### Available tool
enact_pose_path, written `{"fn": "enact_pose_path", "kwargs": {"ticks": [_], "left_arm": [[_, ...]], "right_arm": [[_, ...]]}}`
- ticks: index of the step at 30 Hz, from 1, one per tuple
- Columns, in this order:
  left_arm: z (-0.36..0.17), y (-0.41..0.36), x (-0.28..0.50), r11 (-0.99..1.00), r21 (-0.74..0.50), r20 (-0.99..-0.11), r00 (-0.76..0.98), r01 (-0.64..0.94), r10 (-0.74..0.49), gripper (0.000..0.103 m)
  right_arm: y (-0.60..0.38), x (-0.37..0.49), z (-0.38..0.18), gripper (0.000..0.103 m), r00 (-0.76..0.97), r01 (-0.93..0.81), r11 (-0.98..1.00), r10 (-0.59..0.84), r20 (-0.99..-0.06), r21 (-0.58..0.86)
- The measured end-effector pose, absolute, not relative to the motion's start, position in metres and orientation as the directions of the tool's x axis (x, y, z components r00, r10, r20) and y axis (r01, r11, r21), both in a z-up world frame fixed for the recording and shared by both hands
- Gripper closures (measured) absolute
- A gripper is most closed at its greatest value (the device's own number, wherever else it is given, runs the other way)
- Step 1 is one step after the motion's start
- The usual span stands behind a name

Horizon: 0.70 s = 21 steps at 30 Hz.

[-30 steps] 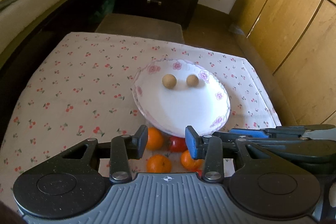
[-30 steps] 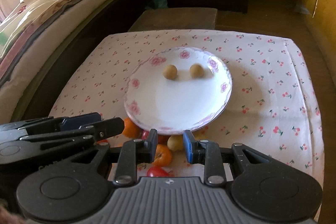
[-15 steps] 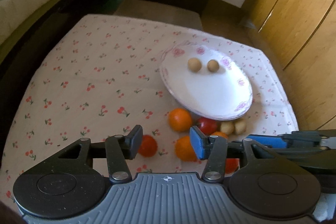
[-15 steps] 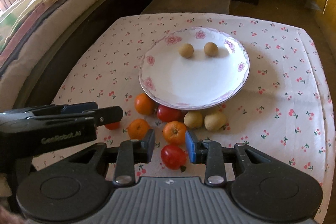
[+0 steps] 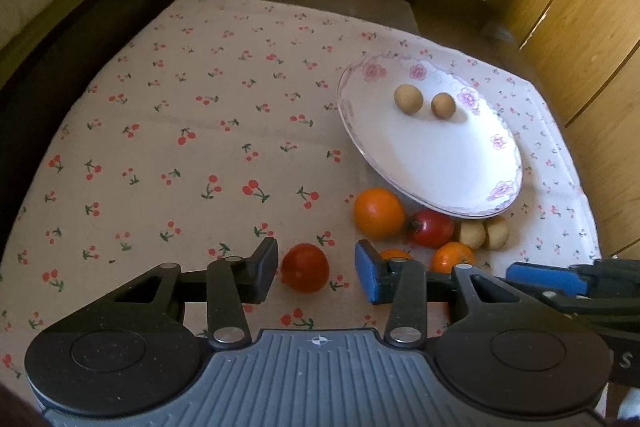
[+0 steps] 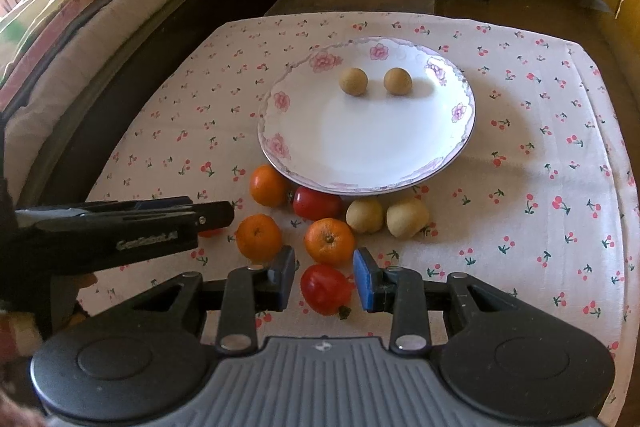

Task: Organize fruits
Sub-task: 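Move the right gripper back to the red tomato and close on it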

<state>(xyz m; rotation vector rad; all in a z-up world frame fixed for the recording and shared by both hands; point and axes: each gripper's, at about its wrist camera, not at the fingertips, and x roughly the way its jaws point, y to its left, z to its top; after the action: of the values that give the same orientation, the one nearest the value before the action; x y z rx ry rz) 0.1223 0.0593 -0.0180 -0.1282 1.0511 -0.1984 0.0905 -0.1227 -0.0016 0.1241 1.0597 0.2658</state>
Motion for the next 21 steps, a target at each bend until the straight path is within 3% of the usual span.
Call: {"fn": "enact_pose_path", "kwargs": {"ticks": [8, 11, 21], "left_arm": [[-0.026, 0.055, 0.126, 0.982, -0.173, -0.856, 0.481, 0.082, -0.191, 0.059], [-0.025, 0.056, 0.125, 0.981, -0.173, -0.856, 0.480, 0.084, -0.192, 0.067], [-0.019, 0.063, 0.115, 0.977, -0.190, -0.851, 0.480, 0.098, -0.213, 0.068]], "right_arm": [[-0.127, 0.090, -0.005, 0.069, 0.452, -0.147, 0.962, 0.272, -0.850, 0.230], [-0.128, 0.090, -0.006, 0.069, 0.447, -0.145, 0.963, 0.269, -0.853, 0.227], [-0.116, 0.089, -0.016, 0.066, 0.420, -0.172, 0.960, 0.276, -0.864, 0.223]]}}
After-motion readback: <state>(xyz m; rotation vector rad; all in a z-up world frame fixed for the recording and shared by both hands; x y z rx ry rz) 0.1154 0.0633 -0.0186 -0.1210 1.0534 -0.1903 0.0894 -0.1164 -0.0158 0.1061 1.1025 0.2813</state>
